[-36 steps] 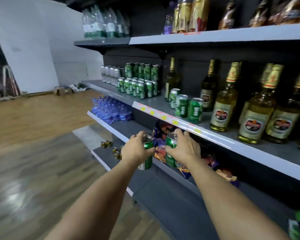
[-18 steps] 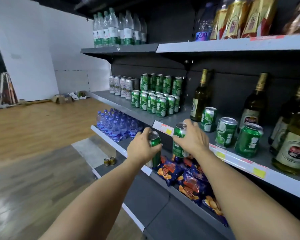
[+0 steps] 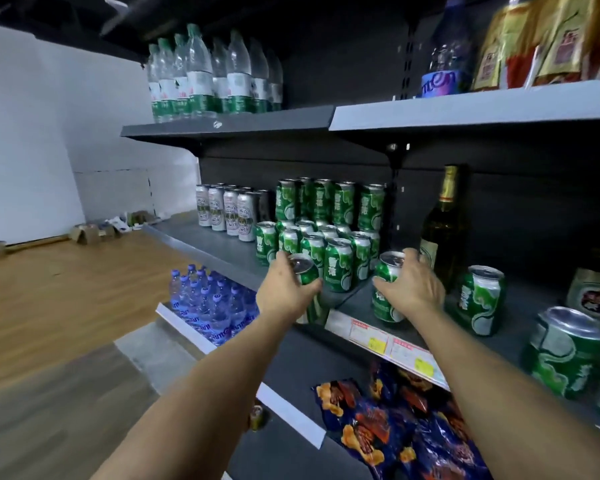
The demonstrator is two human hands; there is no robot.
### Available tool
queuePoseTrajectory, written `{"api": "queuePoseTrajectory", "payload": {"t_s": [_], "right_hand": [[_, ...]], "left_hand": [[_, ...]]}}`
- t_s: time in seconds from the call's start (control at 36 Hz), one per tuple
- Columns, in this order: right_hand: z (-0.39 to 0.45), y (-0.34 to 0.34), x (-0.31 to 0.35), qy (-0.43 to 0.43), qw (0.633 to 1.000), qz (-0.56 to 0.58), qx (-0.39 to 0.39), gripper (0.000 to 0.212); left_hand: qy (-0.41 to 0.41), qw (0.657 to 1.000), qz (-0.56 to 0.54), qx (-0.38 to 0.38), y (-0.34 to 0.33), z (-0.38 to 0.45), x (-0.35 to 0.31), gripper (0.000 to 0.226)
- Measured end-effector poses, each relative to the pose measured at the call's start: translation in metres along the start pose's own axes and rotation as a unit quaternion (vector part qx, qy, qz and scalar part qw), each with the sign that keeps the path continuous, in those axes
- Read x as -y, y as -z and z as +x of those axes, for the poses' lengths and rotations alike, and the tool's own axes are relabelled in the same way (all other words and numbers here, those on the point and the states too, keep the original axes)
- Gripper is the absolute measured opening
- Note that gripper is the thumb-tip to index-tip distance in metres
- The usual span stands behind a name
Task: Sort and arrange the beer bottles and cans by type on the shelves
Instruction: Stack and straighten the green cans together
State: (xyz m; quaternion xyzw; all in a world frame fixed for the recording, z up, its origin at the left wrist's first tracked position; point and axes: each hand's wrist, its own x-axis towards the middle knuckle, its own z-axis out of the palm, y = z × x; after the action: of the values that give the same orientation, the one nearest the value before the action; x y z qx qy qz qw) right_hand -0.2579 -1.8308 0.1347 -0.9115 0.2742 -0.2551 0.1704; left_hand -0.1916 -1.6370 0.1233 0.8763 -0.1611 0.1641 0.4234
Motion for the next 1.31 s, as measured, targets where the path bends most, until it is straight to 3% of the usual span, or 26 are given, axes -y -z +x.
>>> {"api": "queuePoseTrajectory", "payload": {"t_s": [0.14,0.56,0.72,0.83,0.94,1.03,1.11,1.19,1.31], "right_hand": [[0.024,-0.023,0.012,-0.043,0.999,-0.012,-0.017,0.069],[0.040,-0.068,0.039,-0.194,0.979,-0.043,-0.045,0.074],[0.039,-0.069,0.044,-0.215,0.975,-0.038,-0.046,0.075],[0.039,-0.069,0.043,-0.217,0.975,-0.033,-0.044,0.079],[0.039,-0.065,0.046,-0.229,0.970,-0.076,-0.023,0.089],[0.038,-0.058,0.060,-0.142,0.959,-0.206,-0.130,0.085],[0.042,-0.053,0.094,-0.017,0.964,-0.116,-0.240,0.060],[0.051,-0.061,0.134,0.012,0.985,0.031,-0.167,0.056],[0.062,-0.073,0.169,-0.032,0.980,0.190,-0.058,0.078]], "left_hand": [[-0.014,1.000,0.002,0.020,-0.011,0.054,0.024,0.050],[-0.127,0.972,0.017,0.199,-0.039,0.157,0.072,0.073],[-0.093,0.972,-0.048,0.212,-0.046,0.156,0.085,0.080],[-0.033,0.952,-0.131,0.276,-0.054,0.152,0.100,0.096],[0.010,0.941,-0.149,0.302,-0.061,0.147,0.114,0.090],[-0.001,0.952,-0.155,0.265,-0.051,0.145,0.111,0.093],[-0.050,0.970,-0.143,0.192,-0.036,0.147,0.096,0.084],[-0.089,0.977,-0.140,0.137,-0.022,0.153,0.076,0.079],[-0.112,0.980,-0.118,0.116,-0.012,0.166,0.058,0.072]]}}
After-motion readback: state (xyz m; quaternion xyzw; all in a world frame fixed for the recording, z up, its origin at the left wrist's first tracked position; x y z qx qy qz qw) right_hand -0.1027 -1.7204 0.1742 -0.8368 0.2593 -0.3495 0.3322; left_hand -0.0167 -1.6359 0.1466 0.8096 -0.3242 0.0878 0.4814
